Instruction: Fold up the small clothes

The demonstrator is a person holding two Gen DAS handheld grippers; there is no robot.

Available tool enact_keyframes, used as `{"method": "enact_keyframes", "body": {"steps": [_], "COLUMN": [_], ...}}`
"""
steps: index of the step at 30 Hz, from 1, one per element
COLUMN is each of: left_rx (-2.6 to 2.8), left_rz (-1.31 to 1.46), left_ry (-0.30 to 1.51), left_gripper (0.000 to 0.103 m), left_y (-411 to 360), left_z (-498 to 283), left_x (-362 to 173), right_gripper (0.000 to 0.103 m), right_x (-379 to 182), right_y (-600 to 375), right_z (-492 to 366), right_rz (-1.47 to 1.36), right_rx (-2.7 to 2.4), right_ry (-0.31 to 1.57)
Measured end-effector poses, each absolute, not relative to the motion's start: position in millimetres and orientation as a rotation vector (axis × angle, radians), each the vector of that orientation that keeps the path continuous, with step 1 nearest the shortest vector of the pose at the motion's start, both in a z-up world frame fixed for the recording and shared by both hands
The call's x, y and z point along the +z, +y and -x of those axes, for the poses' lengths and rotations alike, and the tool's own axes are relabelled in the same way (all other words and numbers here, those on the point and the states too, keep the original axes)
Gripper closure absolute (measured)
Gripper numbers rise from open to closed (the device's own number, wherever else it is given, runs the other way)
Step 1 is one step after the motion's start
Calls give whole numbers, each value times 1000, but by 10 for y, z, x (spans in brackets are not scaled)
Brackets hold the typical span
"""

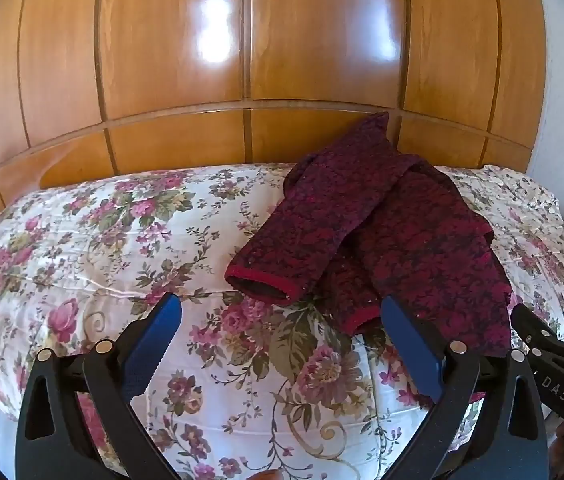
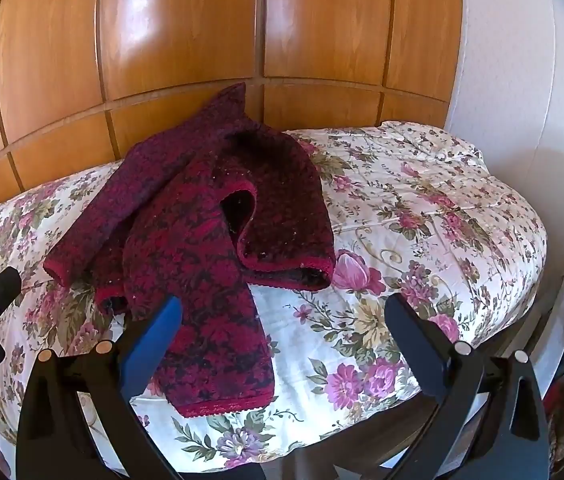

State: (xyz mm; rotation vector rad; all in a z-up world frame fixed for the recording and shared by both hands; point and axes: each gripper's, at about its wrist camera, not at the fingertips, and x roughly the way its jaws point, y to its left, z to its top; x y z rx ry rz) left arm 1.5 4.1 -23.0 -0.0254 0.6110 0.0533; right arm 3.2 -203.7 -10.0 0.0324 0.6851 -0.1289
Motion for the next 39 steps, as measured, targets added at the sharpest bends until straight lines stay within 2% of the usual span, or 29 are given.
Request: {"method": "enact_keyframes", "body": {"steps": [39], "left_rx": [81], "left_rz": [47], "left_ry": [654], "left_gripper": [4], "left_y": [169], "left_z": [-108], "left_x": [-277], "right_gripper": [2], "right_x": [-100], "right_y": [-1949], "right_z": [3], "right_rz": [-44], "right_rx": [-49], "right_ry": [660]}}
